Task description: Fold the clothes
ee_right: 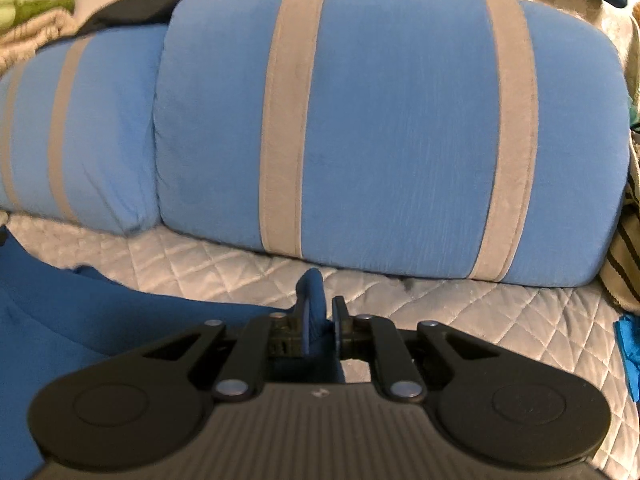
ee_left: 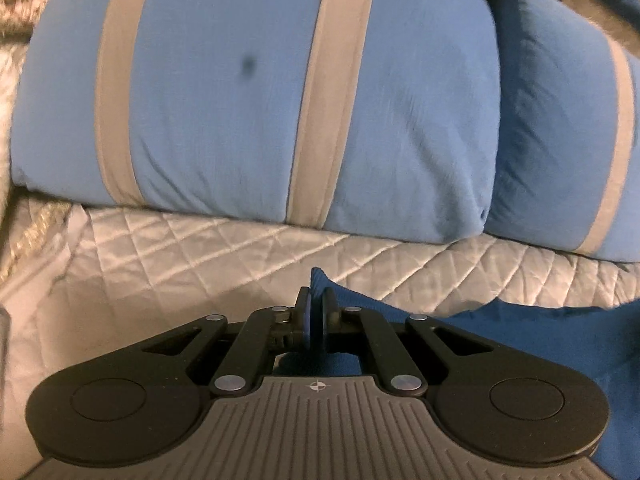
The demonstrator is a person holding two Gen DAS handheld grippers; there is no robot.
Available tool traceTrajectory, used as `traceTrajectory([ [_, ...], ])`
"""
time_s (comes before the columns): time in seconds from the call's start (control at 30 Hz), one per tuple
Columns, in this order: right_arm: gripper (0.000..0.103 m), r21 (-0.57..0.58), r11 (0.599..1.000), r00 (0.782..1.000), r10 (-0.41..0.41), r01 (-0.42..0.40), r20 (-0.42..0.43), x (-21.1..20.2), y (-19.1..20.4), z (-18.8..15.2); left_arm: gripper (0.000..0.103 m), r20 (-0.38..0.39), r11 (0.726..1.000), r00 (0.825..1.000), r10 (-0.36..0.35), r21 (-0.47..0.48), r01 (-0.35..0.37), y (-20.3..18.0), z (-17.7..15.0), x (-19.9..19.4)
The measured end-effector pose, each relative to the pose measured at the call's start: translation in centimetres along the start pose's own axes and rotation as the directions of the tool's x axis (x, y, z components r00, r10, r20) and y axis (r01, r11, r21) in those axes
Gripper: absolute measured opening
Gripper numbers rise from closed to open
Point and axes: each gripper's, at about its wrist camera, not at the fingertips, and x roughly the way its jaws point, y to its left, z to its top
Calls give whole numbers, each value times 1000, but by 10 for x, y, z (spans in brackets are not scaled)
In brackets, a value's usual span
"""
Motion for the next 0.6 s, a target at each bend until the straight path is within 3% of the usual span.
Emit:
traceTrajectory([
  [0.03, 14, -14, 1000, 1000, -13, 13, -11, 4, 3, -1, 10, -14, 1000, 1000, 2, -15, -3, -1, -2, 1],
  [0.07, 33, -16, 999, 999, -34, 34, -25, 4, 6, -2, 10, -30, 1000, 1000, 5, -31, -6, -2, -4, 2],
  [0.1, 38, -18, 998, 998, -55, 55, -39, 5, 8, -3, 12, -36, 999, 999, 9, -34, -11, -3, -7, -2],
  [0.13, 51, -22, 997, 997, -71, 70, -42, 3, 11, -4, 17, -40, 999, 999, 14, -36, -15, -5, -9, -6],
  [0.17, 71, -23, 997, 996, -81, 80, -44, -1, 13, -5, 24, -35, 1000, 999, 14, -24, -15, -7, -12, -15],
  [0.23, 93, -18, 997, 997, -76, 76, -33, -16, 17, -8, 33, -16, 1000, 1000, -2, 4, 2, -12, -17, -36],
  [0.4, 103, 70, 997, 994, 21, -13, -110, -64, 32, -19, 51, 21, 996, 998, -51, 68, 49, -27, -33, -103],
  [0.6, 103, 146, 983, 962, 143, -111, -234, -118, 62, -47, 64, -5, 989, 992, -126, 77, 126, -41, -67, -163],
])
